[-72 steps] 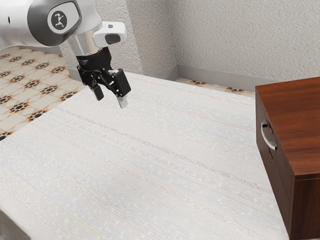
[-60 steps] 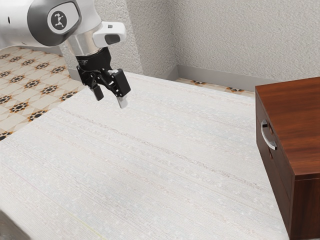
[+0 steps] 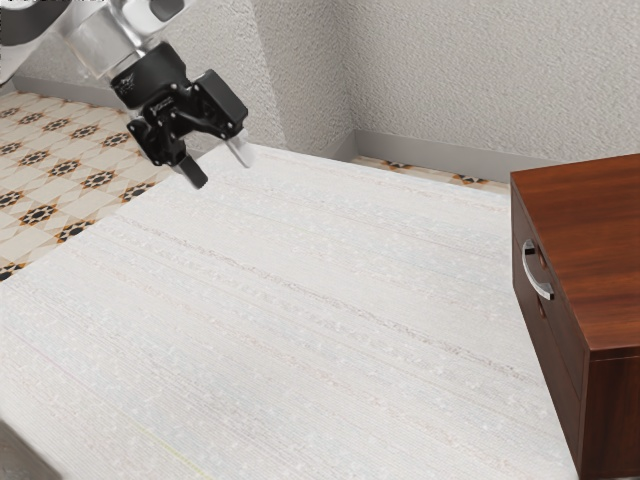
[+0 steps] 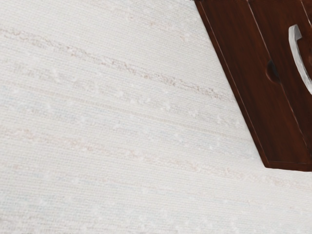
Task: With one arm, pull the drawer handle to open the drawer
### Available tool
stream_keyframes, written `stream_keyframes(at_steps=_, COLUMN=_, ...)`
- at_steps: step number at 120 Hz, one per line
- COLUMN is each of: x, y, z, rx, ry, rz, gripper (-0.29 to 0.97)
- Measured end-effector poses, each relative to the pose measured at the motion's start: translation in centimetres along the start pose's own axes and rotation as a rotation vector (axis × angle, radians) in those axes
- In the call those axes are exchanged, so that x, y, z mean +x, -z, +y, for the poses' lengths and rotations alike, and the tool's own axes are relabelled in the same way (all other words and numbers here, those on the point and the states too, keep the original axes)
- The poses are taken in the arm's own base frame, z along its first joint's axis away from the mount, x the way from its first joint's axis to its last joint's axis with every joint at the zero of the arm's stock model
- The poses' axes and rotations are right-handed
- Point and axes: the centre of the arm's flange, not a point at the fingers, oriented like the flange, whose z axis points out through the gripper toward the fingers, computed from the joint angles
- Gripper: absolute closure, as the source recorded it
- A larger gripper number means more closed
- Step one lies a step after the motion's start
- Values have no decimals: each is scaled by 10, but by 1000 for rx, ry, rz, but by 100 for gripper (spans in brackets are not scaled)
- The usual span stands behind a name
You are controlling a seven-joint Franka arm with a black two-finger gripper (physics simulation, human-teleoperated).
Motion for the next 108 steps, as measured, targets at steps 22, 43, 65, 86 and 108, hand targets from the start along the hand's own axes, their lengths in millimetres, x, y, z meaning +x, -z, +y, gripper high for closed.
stream_keyframes(at_steps=22, x=8, y=-9, z=-16, rx=-71, ry=184, rz=11, gripper=0)
stream_keyframes(at_steps=43, x=30, y=-15, z=-35, rx=-62, ry=328, rz=89, gripper=0)
stream_keyframes(at_steps=65, x=65, y=-62, z=3, rx=-87, ry=329, rz=92, gripper=7)
stream_keyframes(at_steps=86, x=73, y=-83, z=26, rx=-138, ry=336, rz=75, gripper=15)
stream_keyframes(at_steps=108, x=65, y=-90, z=30, rx=-157, ry=363, rz=45, gripper=18)
